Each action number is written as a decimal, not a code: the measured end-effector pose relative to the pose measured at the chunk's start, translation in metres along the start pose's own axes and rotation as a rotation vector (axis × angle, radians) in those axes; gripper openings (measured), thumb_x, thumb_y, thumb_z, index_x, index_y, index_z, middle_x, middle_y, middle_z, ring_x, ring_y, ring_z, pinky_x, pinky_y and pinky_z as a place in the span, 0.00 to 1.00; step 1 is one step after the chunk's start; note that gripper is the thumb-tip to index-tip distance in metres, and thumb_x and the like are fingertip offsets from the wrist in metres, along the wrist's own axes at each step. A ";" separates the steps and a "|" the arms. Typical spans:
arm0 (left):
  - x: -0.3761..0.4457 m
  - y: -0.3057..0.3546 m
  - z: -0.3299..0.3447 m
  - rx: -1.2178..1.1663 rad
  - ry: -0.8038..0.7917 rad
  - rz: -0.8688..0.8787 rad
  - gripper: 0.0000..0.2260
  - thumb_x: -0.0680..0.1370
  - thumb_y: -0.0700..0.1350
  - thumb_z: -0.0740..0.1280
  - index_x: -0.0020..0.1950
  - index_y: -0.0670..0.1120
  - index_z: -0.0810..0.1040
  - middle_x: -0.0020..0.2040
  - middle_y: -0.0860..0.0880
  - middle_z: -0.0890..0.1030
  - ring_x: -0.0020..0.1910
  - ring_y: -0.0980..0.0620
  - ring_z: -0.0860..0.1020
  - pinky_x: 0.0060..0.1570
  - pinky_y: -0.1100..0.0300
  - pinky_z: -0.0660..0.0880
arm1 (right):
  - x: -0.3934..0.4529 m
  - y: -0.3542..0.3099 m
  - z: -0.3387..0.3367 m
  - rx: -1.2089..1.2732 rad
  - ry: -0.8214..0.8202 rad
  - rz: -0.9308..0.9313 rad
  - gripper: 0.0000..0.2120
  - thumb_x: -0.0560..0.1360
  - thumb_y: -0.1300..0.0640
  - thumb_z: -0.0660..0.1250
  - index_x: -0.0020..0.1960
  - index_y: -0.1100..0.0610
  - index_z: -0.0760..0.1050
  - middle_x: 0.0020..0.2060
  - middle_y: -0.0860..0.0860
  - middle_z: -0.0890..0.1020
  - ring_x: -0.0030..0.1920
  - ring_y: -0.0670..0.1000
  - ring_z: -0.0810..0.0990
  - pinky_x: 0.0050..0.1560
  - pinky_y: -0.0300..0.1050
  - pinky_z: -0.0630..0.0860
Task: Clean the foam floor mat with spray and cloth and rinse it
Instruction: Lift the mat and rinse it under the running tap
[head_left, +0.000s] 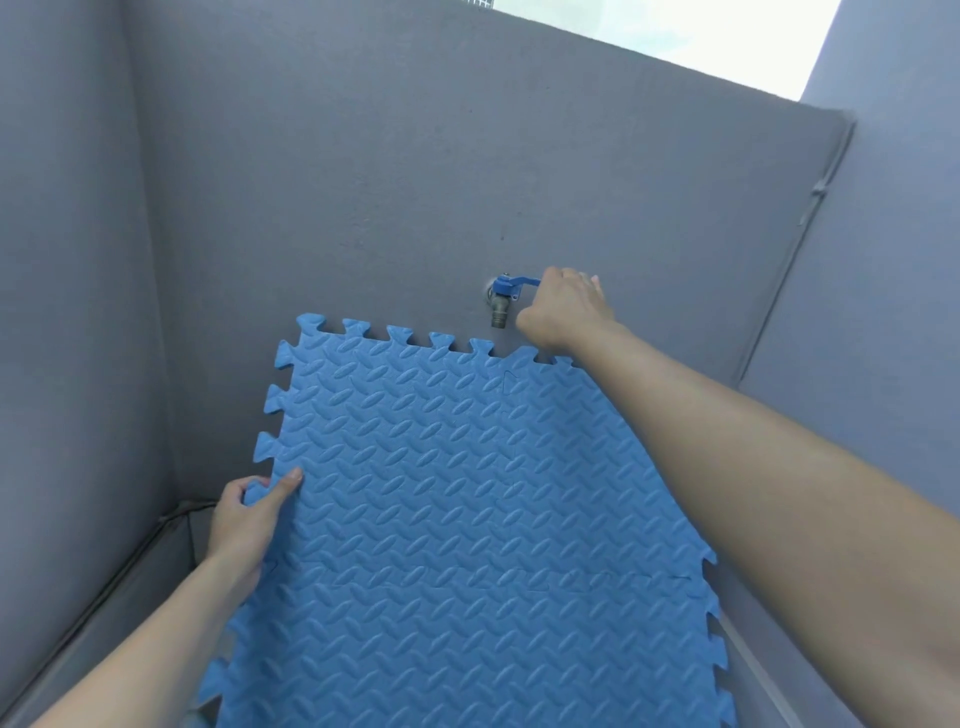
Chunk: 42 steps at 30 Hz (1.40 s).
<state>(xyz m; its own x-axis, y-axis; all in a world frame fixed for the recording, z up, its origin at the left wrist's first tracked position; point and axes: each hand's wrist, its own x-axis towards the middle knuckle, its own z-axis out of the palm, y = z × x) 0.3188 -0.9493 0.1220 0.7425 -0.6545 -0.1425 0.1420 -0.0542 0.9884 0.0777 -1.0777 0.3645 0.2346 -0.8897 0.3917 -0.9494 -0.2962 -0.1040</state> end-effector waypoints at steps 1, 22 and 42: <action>-0.002 0.000 0.001 0.005 -0.006 -0.005 0.22 0.69 0.56 0.74 0.55 0.47 0.73 0.64 0.47 0.72 0.59 0.44 0.72 0.52 0.51 0.68 | -0.001 0.000 0.000 -0.001 0.002 -0.004 0.24 0.72 0.59 0.59 0.67 0.64 0.67 0.66 0.61 0.72 0.69 0.61 0.67 0.76 0.55 0.55; -0.041 -0.019 0.026 -0.037 -0.133 -0.044 0.22 0.68 0.53 0.76 0.53 0.46 0.71 0.54 0.48 0.79 0.47 0.50 0.77 0.45 0.54 0.72 | -0.078 0.086 0.183 0.501 0.171 0.514 0.32 0.83 0.44 0.51 0.80 0.59 0.47 0.80 0.55 0.46 0.79 0.59 0.43 0.78 0.55 0.44; -0.011 -0.040 0.028 -0.072 -0.077 -0.023 0.12 0.76 0.54 0.68 0.52 0.47 0.78 0.62 0.45 0.79 0.56 0.49 0.77 0.53 0.57 0.69 | -0.116 -0.063 0.258 0.083 0.161 -0.530 0.30 0.78 0.38 0.50 0.79 0.46 0.58 0.79 0.52 0.56 0.79 0.62 0.52 0.70 0.75 0.49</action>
<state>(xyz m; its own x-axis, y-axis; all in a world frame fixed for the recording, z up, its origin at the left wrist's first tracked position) 0.2870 -0.9611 0.0853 0.6860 -0.7101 -0.1583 0.2072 -0.0179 0.9781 0.1642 -1.0453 0.0893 0.6345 -0.5491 0.5440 -0.6891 -0.7206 0.0764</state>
